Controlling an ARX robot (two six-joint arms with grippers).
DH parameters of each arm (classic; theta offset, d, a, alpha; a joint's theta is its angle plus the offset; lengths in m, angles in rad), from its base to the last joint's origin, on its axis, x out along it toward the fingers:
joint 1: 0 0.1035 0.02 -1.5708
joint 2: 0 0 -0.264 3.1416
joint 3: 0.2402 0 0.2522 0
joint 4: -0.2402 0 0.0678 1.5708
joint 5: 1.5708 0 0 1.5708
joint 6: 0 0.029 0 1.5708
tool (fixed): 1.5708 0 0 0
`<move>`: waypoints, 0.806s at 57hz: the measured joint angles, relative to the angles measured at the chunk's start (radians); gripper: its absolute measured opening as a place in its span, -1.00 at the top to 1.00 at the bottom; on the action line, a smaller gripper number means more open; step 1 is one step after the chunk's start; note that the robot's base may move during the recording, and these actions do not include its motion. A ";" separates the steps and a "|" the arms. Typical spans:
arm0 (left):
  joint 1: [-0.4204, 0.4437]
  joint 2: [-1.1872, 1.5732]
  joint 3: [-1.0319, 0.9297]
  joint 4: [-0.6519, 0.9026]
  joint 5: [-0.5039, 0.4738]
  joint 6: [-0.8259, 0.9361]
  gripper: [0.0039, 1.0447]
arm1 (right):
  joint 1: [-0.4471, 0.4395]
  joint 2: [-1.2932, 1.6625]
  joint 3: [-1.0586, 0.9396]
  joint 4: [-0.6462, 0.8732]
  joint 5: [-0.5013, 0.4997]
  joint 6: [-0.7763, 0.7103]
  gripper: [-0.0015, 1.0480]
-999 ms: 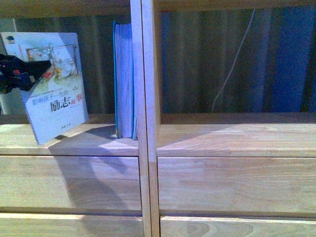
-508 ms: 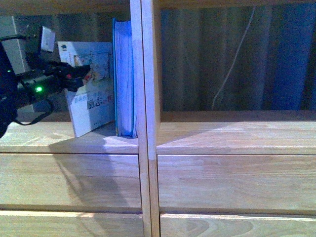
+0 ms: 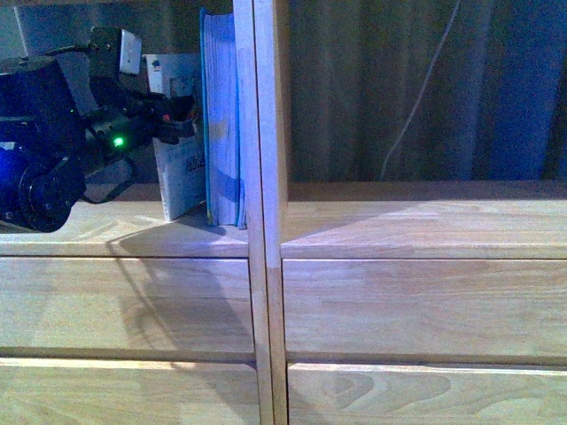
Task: Organize books on shelf
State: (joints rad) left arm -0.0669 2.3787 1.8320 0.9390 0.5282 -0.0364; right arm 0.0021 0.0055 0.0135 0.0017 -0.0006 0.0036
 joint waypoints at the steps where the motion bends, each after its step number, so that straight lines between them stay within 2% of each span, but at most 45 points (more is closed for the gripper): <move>1: -0.003 0.003 0.000 -0.005 -0.003 0.000 0.63 | 0.000 0.000 0.000 0.000 0.000 0.000 0.27; 6: -0.017 0.023 -0.005 -0.014 -0.021 0.000 0.40 | 0.000 0.000 0.000 0.000 0.000 0.000 0.04; 14: -0.038 0.051 -0.025 -0.018 -0.076 0.005 -0.21 | 0.000 0.000 0.000 0.000 0.000 0.000 -0.54; 20: -0.038 0.051 -0.033 -0.014 -0.097 0.010 -0.54 | 0.000 0.000 0.000 0.000 0.000 0.000 -0.85; 26: -0.037 0.050 -0.051 -0.004 -0.118 0.010 -0.86 | 0.000 0.000 0.000 0.000 0.000 0.000 -0.86; 46: -0.036 0.010 -0.171 0.023 -0.121 0.010 -0.86 | 0.000 0.000 0.000 0.000 0.000 0.000 -0.86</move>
State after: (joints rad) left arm -0.1028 2.3882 1.6611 0.9623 0.4068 -0.0269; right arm 0.0021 0.0055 0.0135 0.0017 -0.0010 0.0036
